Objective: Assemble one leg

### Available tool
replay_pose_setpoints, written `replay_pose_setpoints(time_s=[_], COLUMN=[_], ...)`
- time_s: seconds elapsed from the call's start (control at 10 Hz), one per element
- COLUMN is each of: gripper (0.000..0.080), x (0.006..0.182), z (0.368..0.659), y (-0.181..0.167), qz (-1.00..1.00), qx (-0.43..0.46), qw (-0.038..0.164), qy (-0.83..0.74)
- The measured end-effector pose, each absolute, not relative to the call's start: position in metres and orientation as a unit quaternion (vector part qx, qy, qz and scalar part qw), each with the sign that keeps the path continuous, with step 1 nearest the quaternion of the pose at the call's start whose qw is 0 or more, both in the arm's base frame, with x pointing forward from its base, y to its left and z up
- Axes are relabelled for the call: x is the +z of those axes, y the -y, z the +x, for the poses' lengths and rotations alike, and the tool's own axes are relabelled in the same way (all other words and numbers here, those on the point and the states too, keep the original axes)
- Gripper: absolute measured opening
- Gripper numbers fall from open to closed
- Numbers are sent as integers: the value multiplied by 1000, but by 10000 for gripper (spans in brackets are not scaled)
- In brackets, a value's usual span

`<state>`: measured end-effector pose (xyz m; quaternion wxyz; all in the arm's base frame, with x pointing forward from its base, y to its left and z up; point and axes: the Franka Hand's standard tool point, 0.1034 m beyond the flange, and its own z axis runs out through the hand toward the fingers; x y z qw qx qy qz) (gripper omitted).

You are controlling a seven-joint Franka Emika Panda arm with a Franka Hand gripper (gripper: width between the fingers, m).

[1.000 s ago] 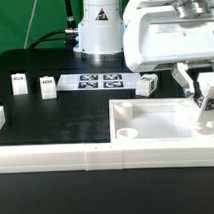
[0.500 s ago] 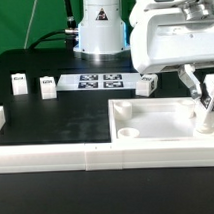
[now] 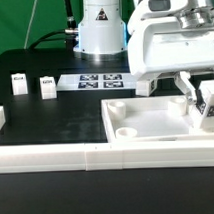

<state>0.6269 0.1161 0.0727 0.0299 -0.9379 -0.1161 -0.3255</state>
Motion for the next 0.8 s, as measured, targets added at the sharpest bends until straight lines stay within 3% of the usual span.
replay_pose_setpoints(time_s=[0.6,0.8], gripper=[291,605], x=[69,69], z=[624,624], y=[-116,-116], qz=[-947,-948], qx=[-296,-295], qw=[35,35], qy=[117,117])
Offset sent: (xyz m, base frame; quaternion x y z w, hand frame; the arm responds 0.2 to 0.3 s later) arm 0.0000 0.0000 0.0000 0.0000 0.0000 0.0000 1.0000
